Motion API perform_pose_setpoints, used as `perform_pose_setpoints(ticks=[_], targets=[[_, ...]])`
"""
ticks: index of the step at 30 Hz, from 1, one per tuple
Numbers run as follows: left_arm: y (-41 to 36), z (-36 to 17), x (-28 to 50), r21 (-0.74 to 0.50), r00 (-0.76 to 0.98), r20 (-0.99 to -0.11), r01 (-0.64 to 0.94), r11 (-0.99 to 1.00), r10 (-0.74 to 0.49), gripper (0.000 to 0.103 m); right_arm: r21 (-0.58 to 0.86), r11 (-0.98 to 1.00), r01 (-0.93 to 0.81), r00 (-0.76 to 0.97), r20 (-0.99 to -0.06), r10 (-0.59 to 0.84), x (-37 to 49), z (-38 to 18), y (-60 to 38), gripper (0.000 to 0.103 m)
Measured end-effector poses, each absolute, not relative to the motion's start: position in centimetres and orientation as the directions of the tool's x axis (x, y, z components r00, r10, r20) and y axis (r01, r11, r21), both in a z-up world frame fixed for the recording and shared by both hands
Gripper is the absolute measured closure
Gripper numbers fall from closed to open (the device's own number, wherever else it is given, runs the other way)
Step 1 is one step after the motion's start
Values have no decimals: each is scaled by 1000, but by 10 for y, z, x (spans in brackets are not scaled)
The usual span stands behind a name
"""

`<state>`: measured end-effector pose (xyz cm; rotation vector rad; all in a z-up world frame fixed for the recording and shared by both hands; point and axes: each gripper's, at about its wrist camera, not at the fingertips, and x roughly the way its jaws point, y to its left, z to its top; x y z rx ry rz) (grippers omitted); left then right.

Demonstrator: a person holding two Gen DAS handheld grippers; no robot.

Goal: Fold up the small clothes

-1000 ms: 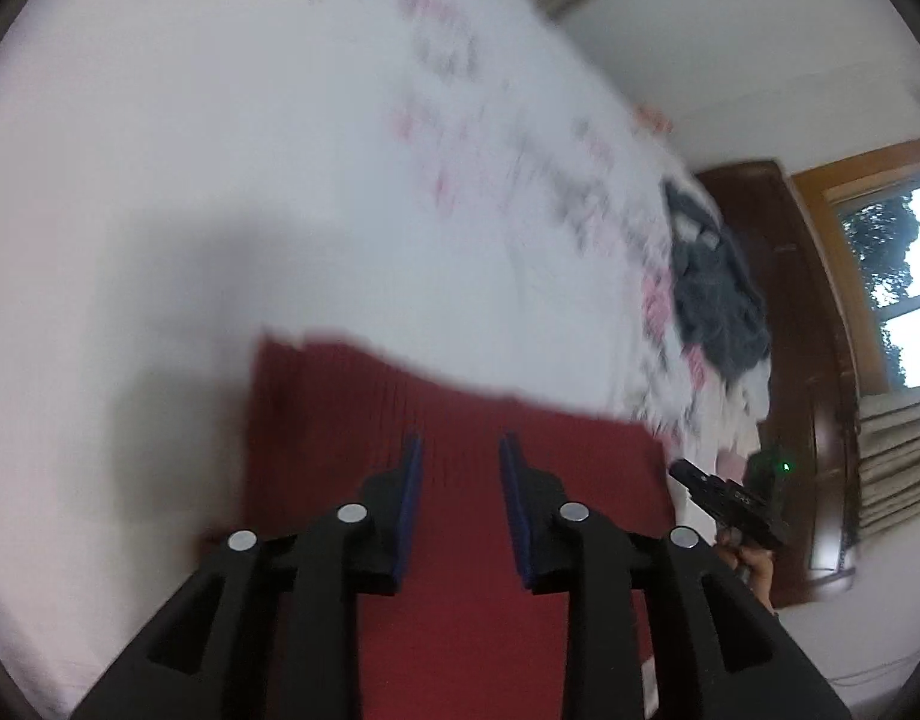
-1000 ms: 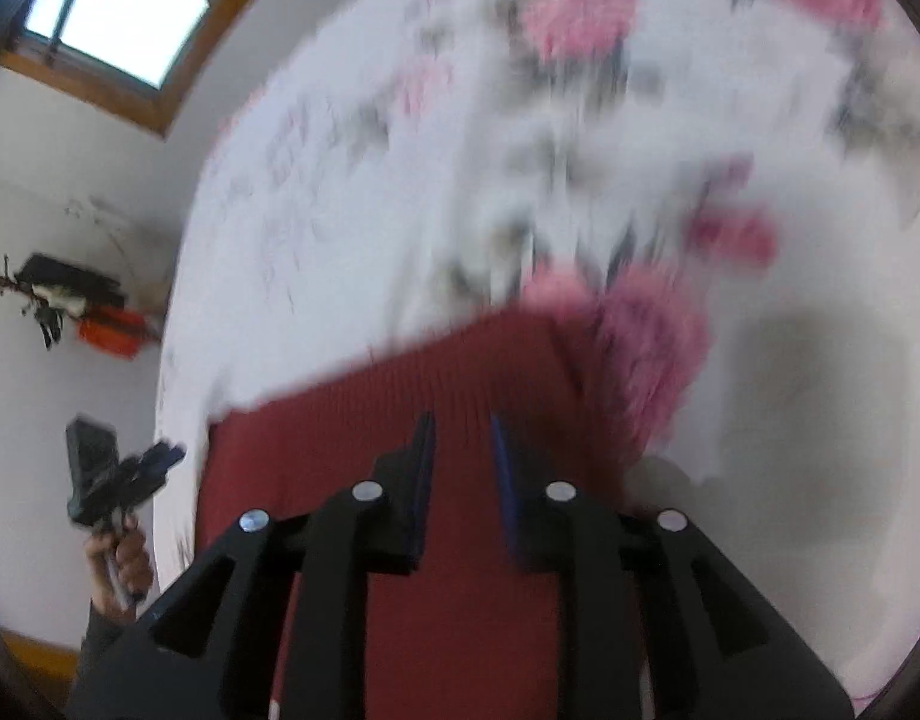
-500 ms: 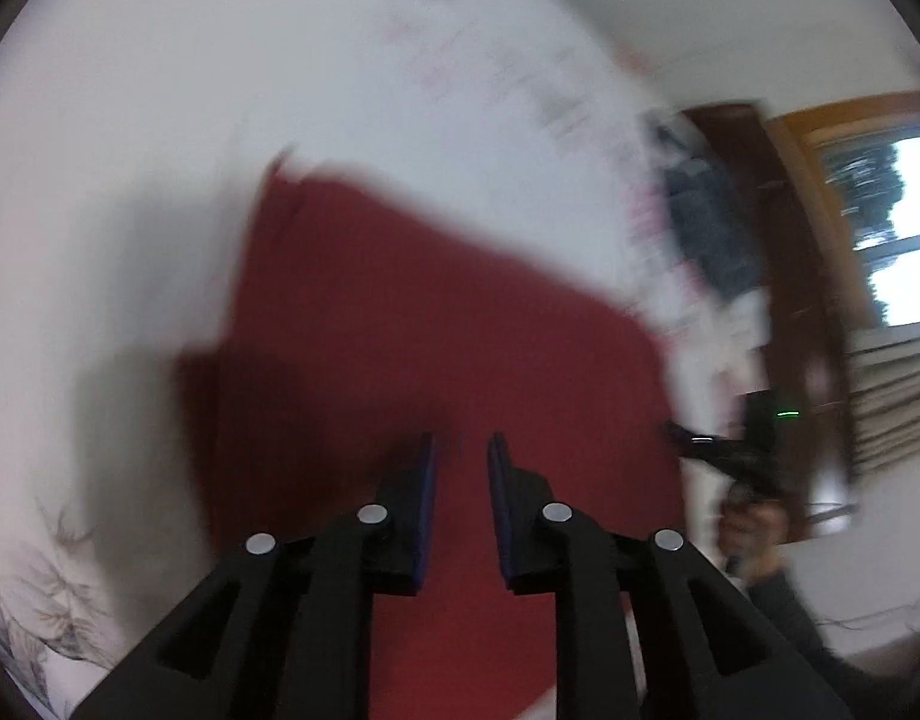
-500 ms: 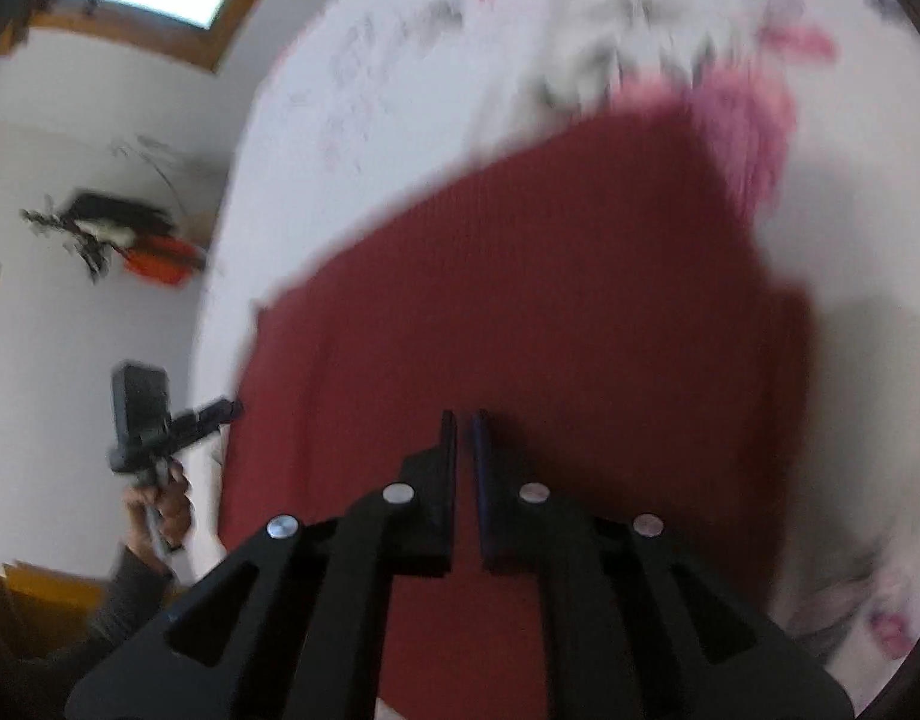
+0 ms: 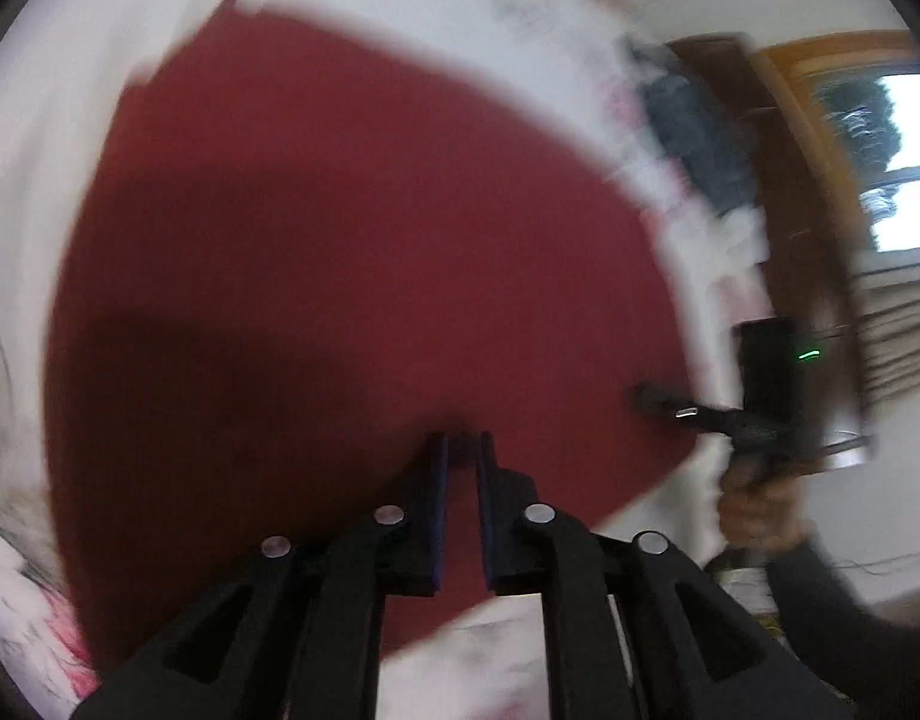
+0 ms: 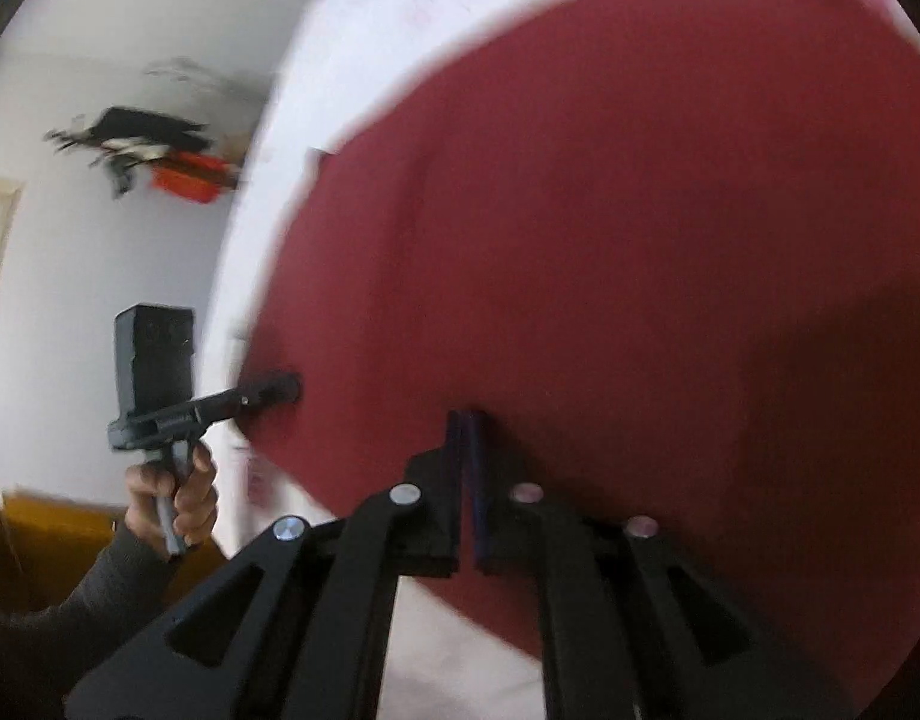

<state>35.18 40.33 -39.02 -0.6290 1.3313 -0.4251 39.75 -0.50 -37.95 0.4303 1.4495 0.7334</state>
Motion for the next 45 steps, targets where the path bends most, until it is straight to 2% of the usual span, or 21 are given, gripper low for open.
perform_pose_setpoints(ticks=[3,6,11,14,16,18,20,22,23,24,26,29,31,35,40,45], targets=[[420,-394,345,-664,217,-744,-124,738,-632,101,663,732,-157,-15,-743,670,399,-378,-20,103],[427,-375,336,-632,229,-766,-90,770,-601,92,633,761,-140,22,-767,642,390,-367,-55,103],[452,-382,315,-638,242,-766,-168,751,-596,93,618,786,-3,97,-783,615,372,-366,-125,103],[471,-371,288,-650,311,-755,-237,722,-578,90,535,843,59,171,-837,519,361,-350,-161,103],[497,-364,275,-668,365,-740,-299,682,-565,82,448,892,57,225,-877,426,352,-329,-167,94],[510,-354,265,-663,404,-743,-334,670,-534,61,361,931,-46,277,-891,360,337,-298,-144,94],[518,-345,253,-675,431,-730,-335,657,-530,58,226,955,-191,320,-906,278,317,-272,-97,94],[526,-340,245,-703,445,-704,-328,631,-553,47,98,934,-345,359,-905,228,293,-256,-44,90],[534,-338,239,-719,457,-688,-324,615,-564,43,3,901,-435,393,-899,192,273,-252,-2,80],[537,-336,235,-732,470,-674,-317,603,-571,43,-48,870,-490,411,-894,181,262,-250,26,71],[543,-335,231,-760,488,-643,-310,571,-590,42,-152,795,-588,450,-878,165,234,-256,82,62],[528,-336,235,-819,537,-567,-290,494,-625,41,-308,635,-708,511,-844,160,196,-277,166,61],[527,-336,232,-828,553,-552,-278,487,-624,39,-414,516,-750,560,-812,162,173,-297,220,60],[532,-340,226,-861,580,-499,-248,444,-644,37,-571,364,-736,657,-731,182,153,-322,275,50],[541,-347,223,-886,606,-453,-224,406,-653,37,-699,281,-658,749,-646,146,159,-348,318,50],[540,-356,225,-899,607,-427,-201,390,-670,37,-742,240,-626,776,-622,101,180,-373,329,50]])
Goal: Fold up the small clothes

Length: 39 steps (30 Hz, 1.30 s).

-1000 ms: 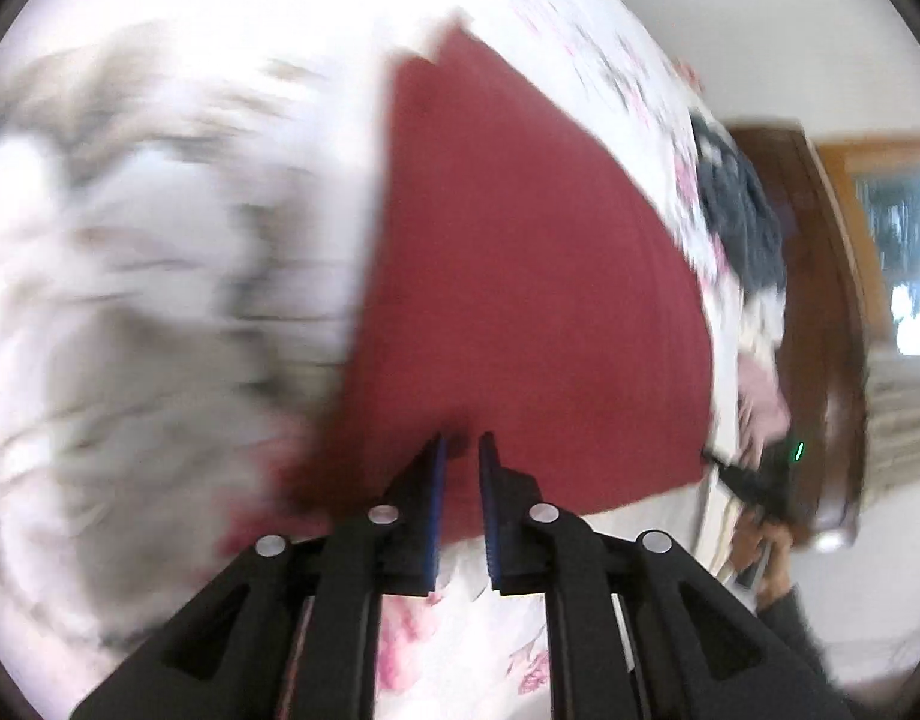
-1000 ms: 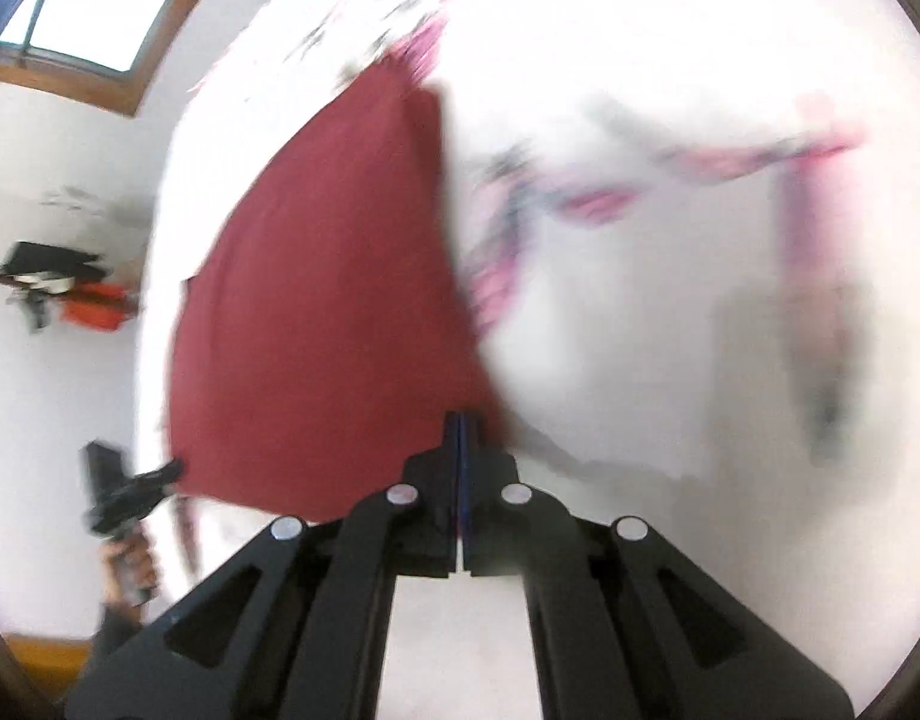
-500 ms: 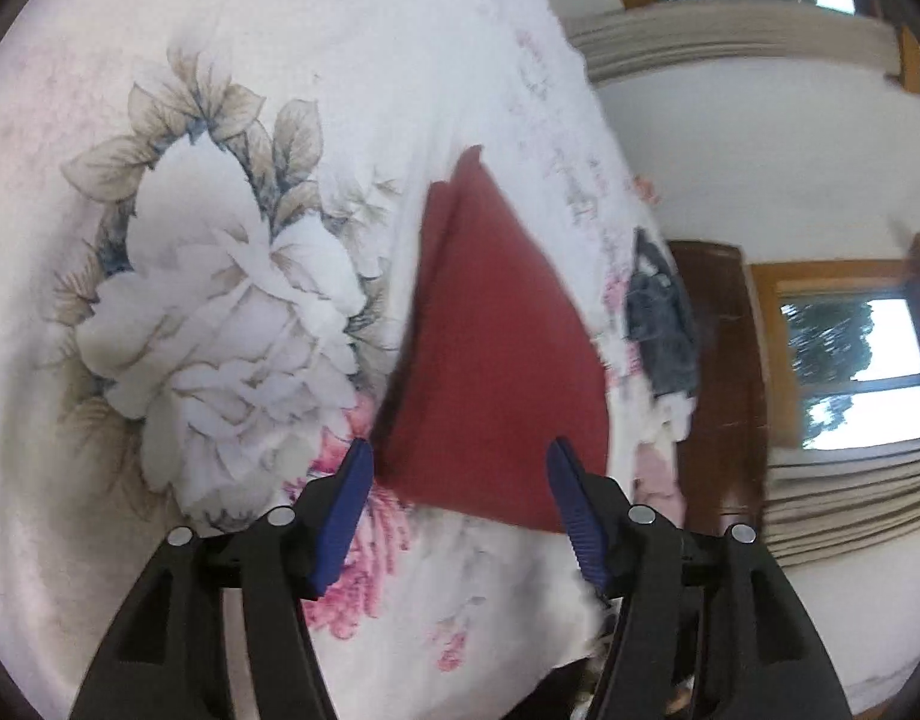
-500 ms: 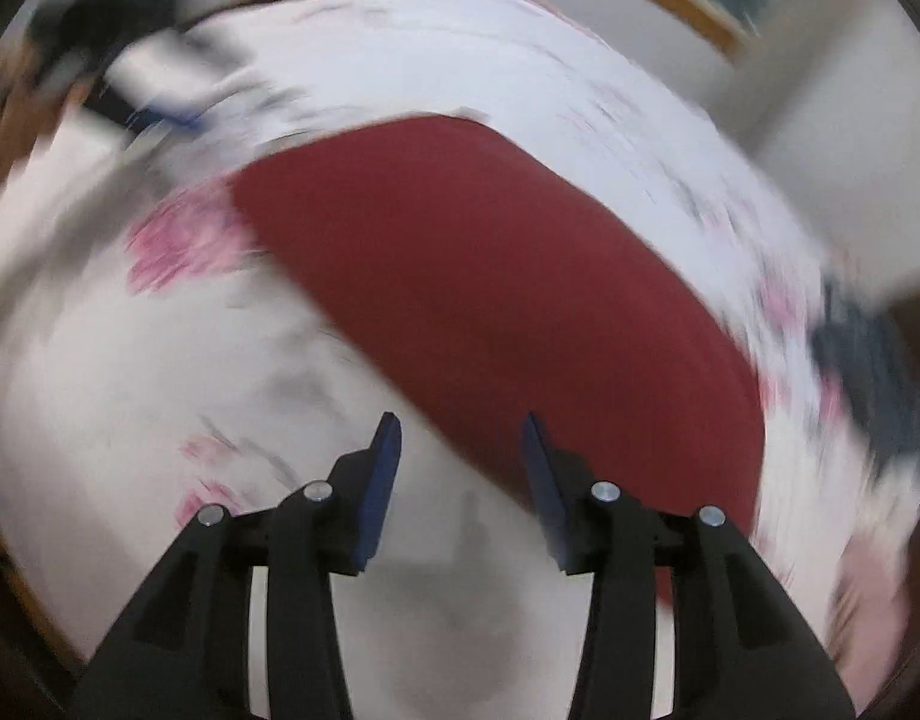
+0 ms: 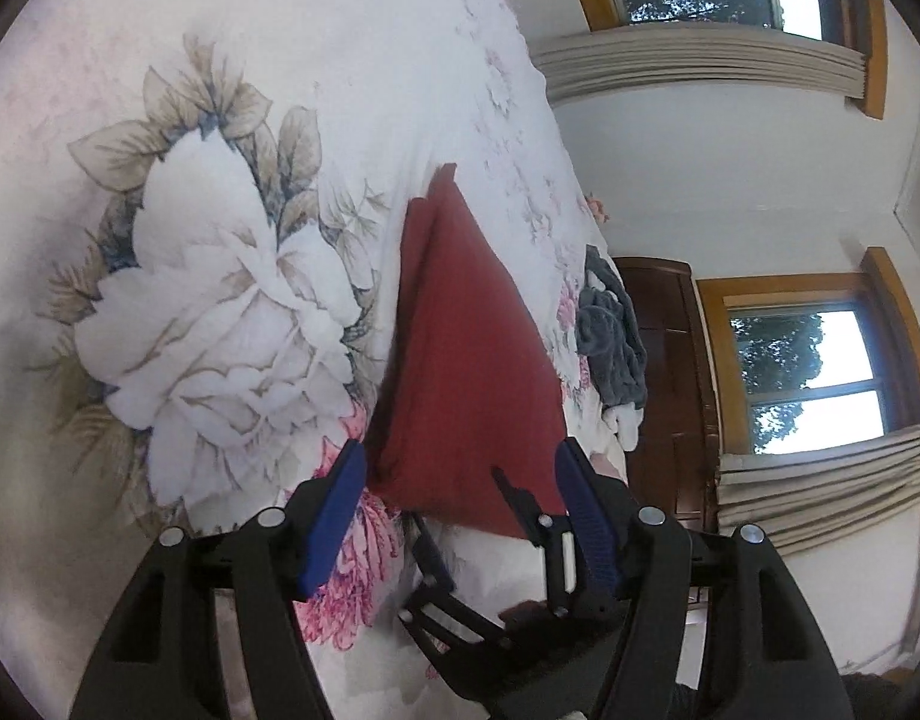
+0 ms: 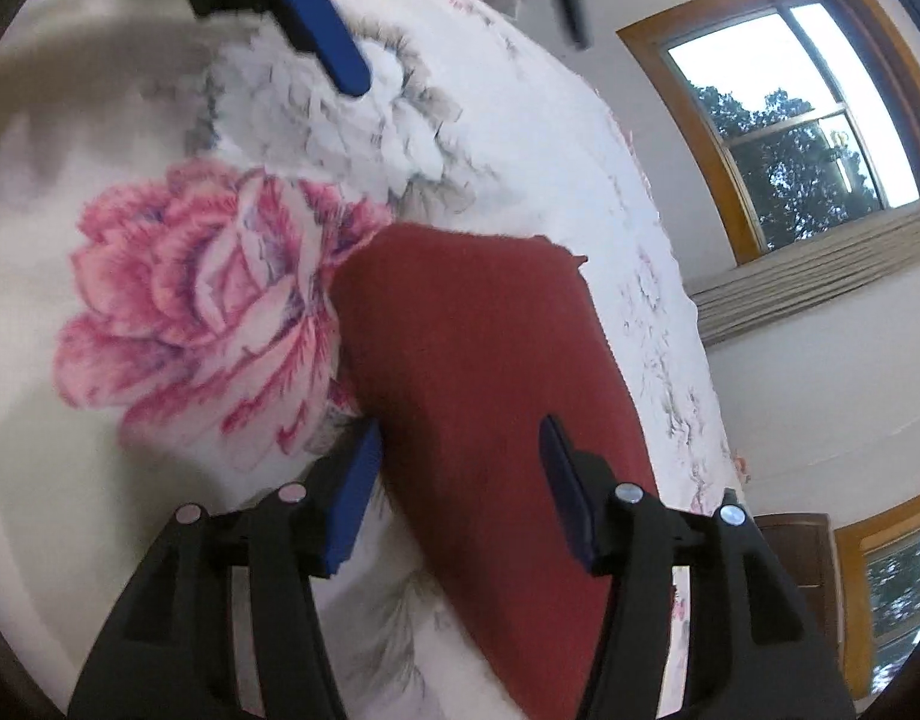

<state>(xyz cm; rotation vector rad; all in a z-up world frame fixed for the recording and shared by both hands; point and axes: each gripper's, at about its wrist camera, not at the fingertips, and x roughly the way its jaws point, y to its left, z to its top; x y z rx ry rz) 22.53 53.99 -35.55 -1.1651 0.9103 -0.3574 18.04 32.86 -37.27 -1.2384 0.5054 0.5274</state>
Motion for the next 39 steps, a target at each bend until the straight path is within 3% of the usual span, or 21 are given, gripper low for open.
perform_pose_setpoints(ticks=[10,13,15,22,32,35,37,38,39], targets=[[551,-359,242,-932,642,-355,-186,311,-680,37,-813,206,-545,836,-544,66,220,-386,343,53],[552,-354,253,-929,637,-361,-183,321,-681,37,-779,221,-587,805,-591,55,237,-385,347,81],[554,-352,264,-930,631,-362,-189,317,-686,36,-756,250,-605,790,-610,67,241,-380,347,88],[557,-361,333,-915,540,-403,-257,310,-739,28,-694,366,-620,767,-635,95,254,-356,341,89],[525,-402,432,-830,271,-532,-353,432,-802,27,-646,455,-613,760,-640,114,284,-330,332,89],[518,-404,446,-829,250,-533,-345,440,-809,27,-633,471,-614,756,-644,120,288,-326,329,89],[513,-402,454,-829,238,-536,-330,452,-810,29,-627,480,-613,755,-645,122,288,-323,327,89],[510,-404,459,-820,221,-548,-334,465,-807,35,-625,483,-613,754,-646,122,288,-322,327,89],[508,-405,463,-804,212,-570,-342,486,-794,55,-620,488,-614,752,-648,123,289,-322,326,89]])
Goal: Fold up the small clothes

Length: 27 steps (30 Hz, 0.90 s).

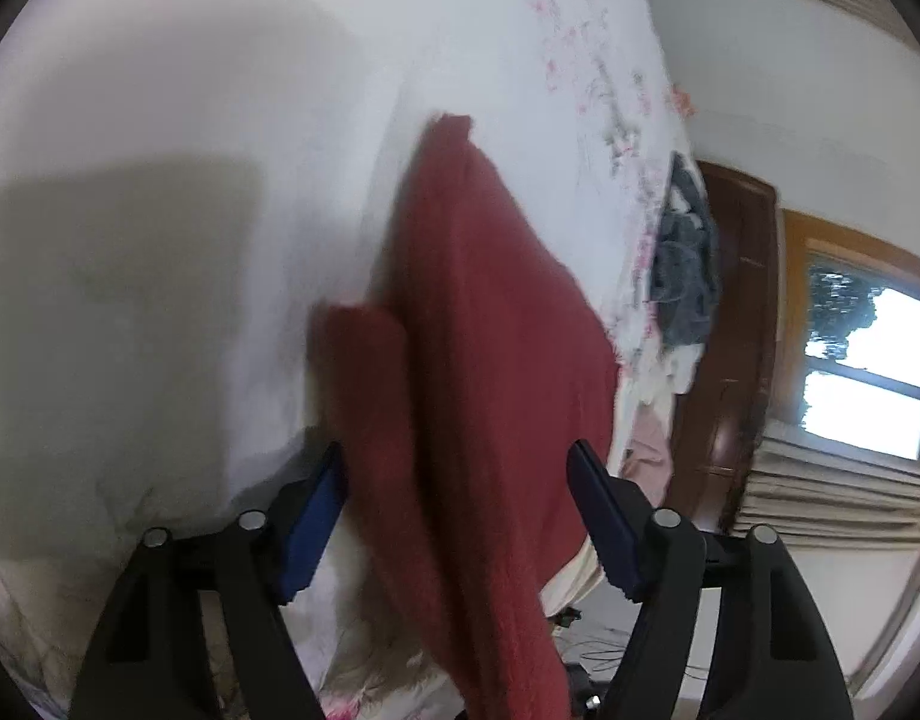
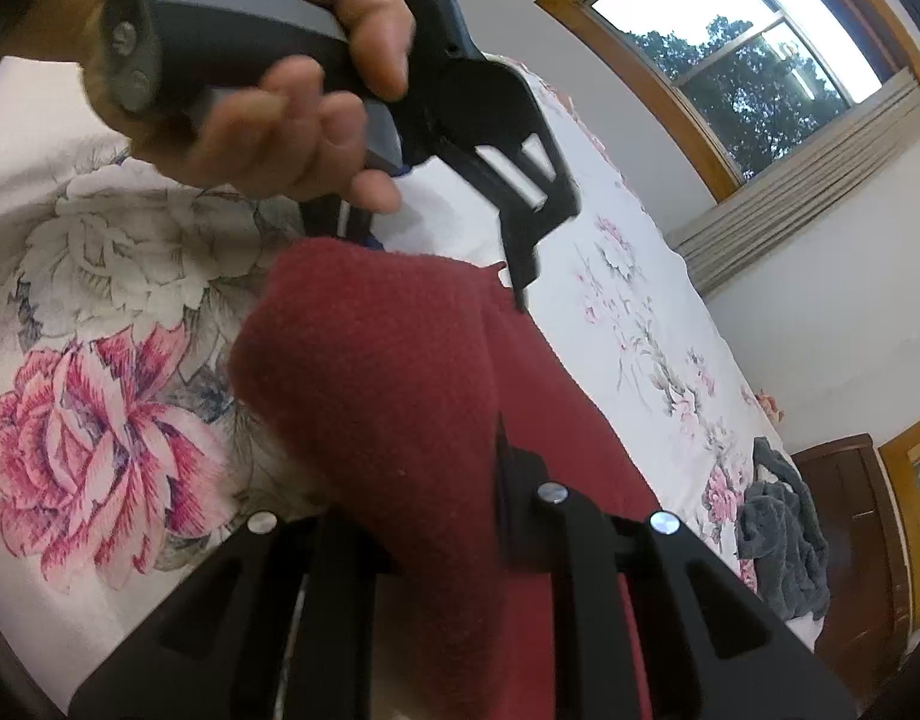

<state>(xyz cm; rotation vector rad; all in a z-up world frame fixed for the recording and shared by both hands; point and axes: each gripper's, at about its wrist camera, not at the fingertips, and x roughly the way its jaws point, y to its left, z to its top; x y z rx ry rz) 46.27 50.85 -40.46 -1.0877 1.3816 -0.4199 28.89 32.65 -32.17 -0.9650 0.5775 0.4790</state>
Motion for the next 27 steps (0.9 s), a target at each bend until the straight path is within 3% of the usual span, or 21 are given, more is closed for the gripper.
perform_pose_setpoints(ticks=[2,6,27], targets=[[505,-406,469,-781,190,-598,-360,511,-779,71,-614,497,-613,750,-650,123,289,-319,325,89],[499,-392,473,-760,189,-632,-341,554,-752,84,-593,526,-609,746,-655,125,289,-315,322,89],[411,-218,488,-586,195,-808,-166,793,-556,88,-371,783,-500,737,-657,159,296,-219,249,89]])
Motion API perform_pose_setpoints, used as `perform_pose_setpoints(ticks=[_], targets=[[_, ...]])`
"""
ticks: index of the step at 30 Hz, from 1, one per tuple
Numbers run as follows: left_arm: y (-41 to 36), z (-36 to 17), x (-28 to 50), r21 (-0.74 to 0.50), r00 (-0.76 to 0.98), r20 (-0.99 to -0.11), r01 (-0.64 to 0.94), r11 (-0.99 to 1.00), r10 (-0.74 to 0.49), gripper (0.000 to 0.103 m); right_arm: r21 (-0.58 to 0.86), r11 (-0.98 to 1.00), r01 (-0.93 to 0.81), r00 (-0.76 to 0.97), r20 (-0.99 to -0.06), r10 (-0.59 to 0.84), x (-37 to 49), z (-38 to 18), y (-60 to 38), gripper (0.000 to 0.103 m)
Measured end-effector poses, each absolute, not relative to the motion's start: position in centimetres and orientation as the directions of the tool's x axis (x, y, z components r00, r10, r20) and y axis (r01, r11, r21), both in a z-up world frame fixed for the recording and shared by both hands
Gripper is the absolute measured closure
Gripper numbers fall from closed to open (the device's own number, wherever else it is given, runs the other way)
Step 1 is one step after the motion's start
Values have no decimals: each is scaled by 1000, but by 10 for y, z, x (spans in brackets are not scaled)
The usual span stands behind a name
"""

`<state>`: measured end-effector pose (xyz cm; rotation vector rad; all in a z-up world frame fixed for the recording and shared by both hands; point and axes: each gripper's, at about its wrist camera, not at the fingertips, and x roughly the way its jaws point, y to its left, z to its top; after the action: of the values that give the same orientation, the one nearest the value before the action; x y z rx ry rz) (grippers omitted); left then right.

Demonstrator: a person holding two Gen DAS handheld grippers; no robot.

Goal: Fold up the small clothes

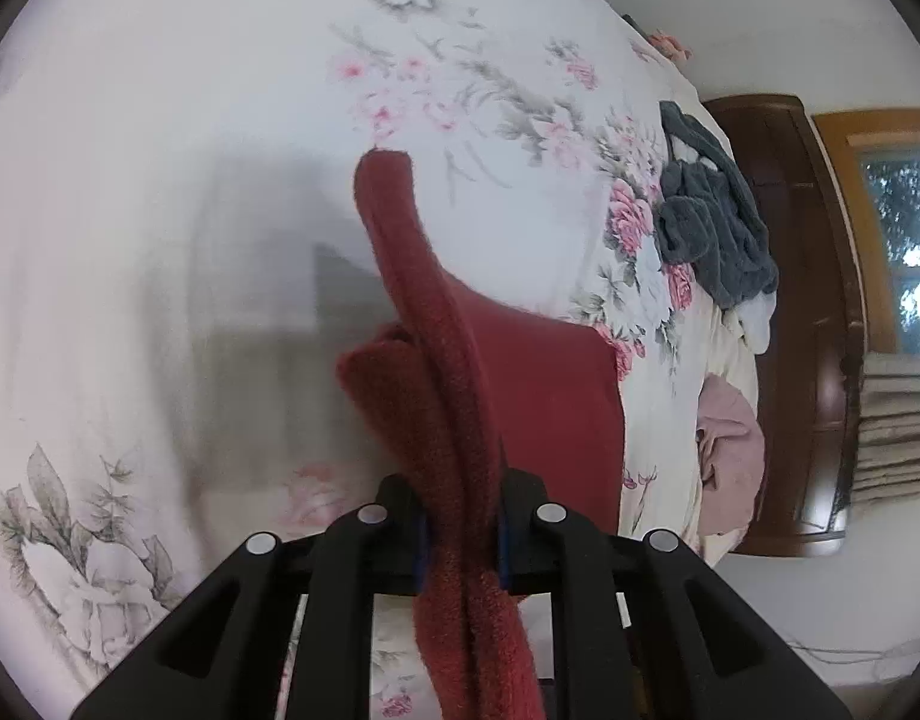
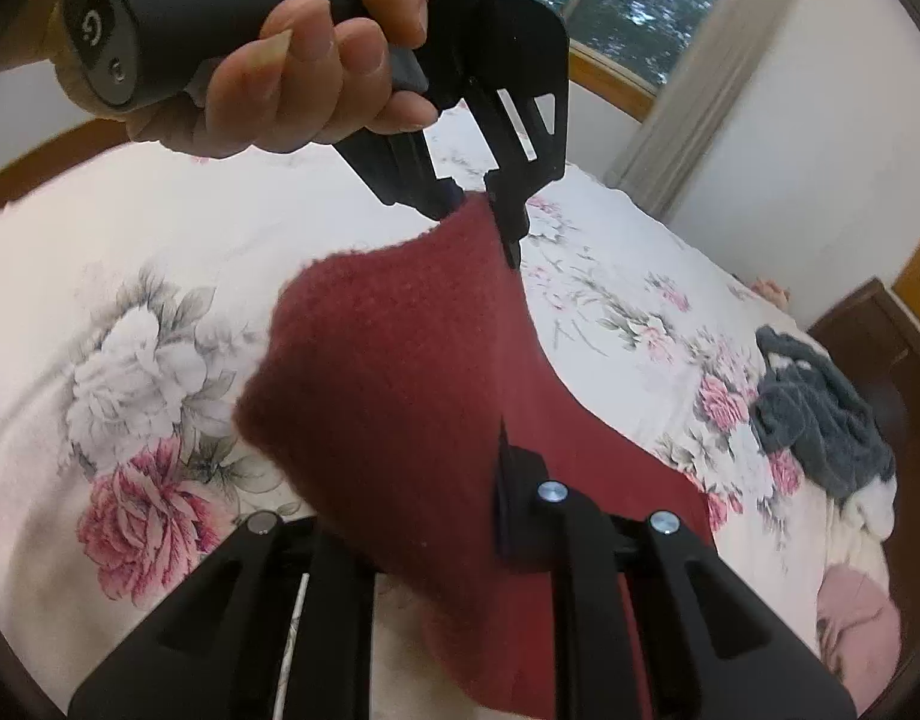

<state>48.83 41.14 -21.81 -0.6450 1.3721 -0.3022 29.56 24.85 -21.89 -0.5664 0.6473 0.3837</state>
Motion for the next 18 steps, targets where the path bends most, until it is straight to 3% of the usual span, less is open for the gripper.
perform_pose_setpoints(ticks=[18], targets=[[272,-153,505,-356,147,-926,-32,934,-348,88,-125,920,-370,702,-686,190,309,-185,148,89]])
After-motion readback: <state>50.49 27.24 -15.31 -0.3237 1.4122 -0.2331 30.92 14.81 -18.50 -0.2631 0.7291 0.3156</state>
